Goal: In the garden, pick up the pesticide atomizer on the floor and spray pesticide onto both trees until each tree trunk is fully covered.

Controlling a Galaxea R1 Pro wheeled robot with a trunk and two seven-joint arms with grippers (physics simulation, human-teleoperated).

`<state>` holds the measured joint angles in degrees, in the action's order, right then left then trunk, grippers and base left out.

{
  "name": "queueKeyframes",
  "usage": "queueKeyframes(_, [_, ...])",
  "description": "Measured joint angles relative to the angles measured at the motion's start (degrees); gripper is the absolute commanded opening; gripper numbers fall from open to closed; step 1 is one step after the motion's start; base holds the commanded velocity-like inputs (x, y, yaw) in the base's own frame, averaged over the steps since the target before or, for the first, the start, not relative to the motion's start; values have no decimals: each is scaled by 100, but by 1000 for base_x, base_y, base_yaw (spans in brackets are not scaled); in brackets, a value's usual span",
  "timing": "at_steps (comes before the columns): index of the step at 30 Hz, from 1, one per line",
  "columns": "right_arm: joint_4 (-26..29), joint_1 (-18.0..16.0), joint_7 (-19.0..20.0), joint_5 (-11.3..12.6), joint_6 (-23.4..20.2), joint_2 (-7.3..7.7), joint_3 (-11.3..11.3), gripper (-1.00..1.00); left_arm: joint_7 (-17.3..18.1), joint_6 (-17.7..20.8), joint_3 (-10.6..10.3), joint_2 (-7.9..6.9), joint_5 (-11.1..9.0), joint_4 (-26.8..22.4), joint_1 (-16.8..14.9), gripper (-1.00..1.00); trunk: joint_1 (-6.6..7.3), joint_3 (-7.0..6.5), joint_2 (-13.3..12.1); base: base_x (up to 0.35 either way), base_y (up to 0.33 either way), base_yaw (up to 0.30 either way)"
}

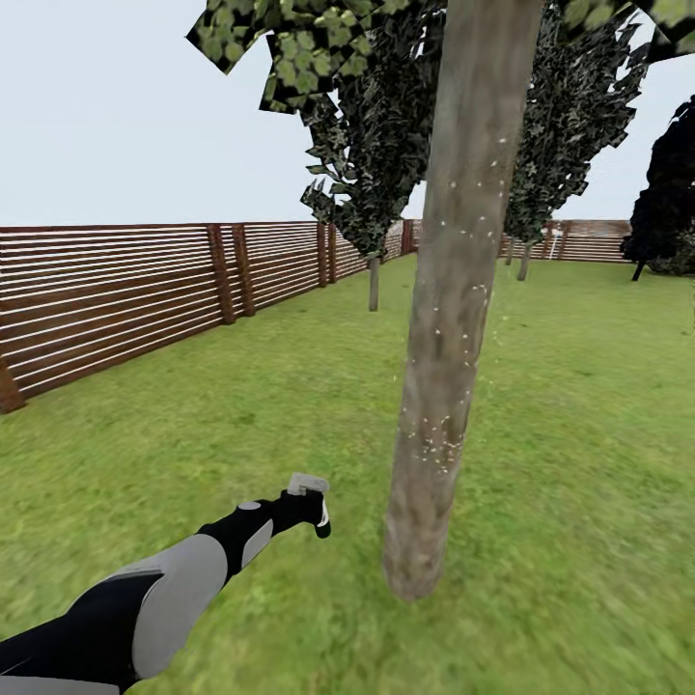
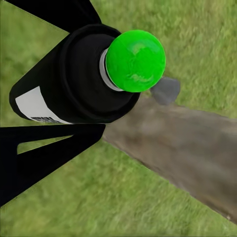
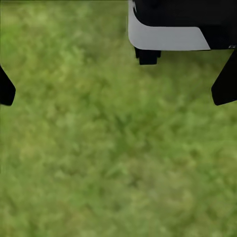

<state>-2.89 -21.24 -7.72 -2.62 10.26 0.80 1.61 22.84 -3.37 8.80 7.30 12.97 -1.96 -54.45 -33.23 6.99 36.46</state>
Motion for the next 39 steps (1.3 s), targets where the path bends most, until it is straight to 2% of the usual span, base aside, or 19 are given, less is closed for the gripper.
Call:
queueKeyframes(20, [2, 1, -1, -1, -8, -8, 0, 100, -3, 0, 7, -6, 7, 9, -1, -100, 0, 0, 0, 58, 350, -274])
queueKeyframes(27, [1, 1, 0, -1, -9, -8, 0, 100, -4, 17, 7, -8, -1, 9, 7, -100, 0, 0, 0, 7, 350, -112])
queueKeyframes(39, [2, 1, -1, 0, -9, -8, 0, 100, 0, 23, 8, -8, -2, 10, 8, -100, 0, 0, 0, 61, 350, -288])
